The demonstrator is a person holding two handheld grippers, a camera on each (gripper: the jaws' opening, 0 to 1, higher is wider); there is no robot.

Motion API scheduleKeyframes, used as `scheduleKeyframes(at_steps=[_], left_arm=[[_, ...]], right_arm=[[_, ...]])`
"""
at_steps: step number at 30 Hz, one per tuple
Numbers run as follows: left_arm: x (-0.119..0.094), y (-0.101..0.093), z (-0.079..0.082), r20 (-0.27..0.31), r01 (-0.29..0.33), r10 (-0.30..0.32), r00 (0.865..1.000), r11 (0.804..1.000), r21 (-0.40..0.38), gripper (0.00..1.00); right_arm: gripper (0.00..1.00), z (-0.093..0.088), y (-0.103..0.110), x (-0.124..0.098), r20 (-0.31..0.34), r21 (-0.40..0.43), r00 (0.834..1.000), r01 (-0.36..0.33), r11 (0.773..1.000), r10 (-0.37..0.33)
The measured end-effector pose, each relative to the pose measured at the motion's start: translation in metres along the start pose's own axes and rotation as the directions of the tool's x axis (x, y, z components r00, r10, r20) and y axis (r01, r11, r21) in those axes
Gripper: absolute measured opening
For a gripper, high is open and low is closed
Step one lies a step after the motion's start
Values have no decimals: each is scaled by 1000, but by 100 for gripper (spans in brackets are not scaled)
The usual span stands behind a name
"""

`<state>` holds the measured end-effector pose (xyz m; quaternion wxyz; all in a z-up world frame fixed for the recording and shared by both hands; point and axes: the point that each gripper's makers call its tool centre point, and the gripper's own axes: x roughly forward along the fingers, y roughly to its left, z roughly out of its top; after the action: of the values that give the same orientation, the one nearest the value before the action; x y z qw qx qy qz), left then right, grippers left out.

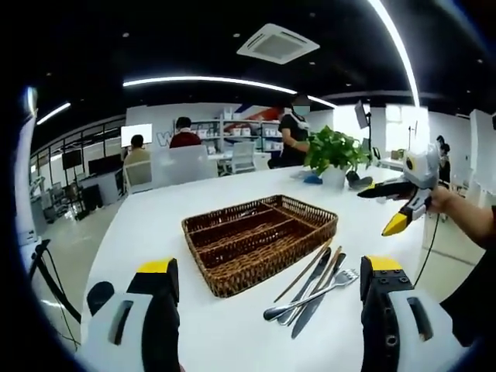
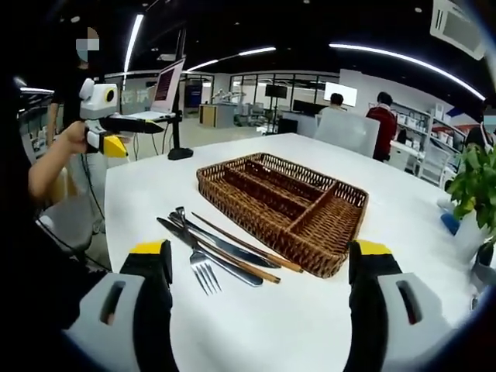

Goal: Arrange the knives, forks, and spoons in their matching storage slots by inserting each utensil handle-first until every utensil is classified and aligned in the correct compartment

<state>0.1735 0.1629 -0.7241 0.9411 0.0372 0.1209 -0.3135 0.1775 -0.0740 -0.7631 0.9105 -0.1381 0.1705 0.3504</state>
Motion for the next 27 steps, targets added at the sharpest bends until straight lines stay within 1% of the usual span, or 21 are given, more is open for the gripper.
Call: scheduleKeyframes(at_steps=[2,3,6,9,12,13,16,18,20,23,27], left_arm=[[4,-6,-1,5,19,-19,1000,1000,3,99],[5,-7,-2,7,23,-23,1000,1000,2,99],[5,-14,-2,24,40,-40,999,999,-4,99],[5,-17,-2,36,47,-47,998,999,-7,99],[3,-19,-4,34,41,-41,999,999,-6,99],[3,-19,-4,34,41,-41,999,999,-7,99],[2,-21,-5,38,43,-43,998,999,-10,99],[2,-22,-5,37,43,-43,998,999,-10,99],[2,-22,-6,35,45,-45,998,999,-7,99],[1,-22,-7,37,43,-43,998,999,-4,99],[1,-21,-9,34,43,-43,998,999,-2,99]], right_arm=[[97,-6,12,7,-15,-3,999,-40,999,40],[96,-9,16,9,-16,-11,999,-48,999,47],[94,-15,24,14,-36,-13,996,-77,997,77],[89,-21,32,18,-47,-25,994,-101,995,100],[82,-29,44,24,-66,-53,988,-143,988,139],[79,-33,48,26,-78,-68,985,-162,984,157],[73,-41,55,32,-105,-79,979,-182,980,173],[69,-44,58,35,-109,-81,977,-190,978,181],[61,-47,61,38,-108,-98,976,-201,975,190],[56,-51,65,41,-115,-98,972,-217,971,206],[45,-55,70,45,-121,-115,968,-235,965,221]])
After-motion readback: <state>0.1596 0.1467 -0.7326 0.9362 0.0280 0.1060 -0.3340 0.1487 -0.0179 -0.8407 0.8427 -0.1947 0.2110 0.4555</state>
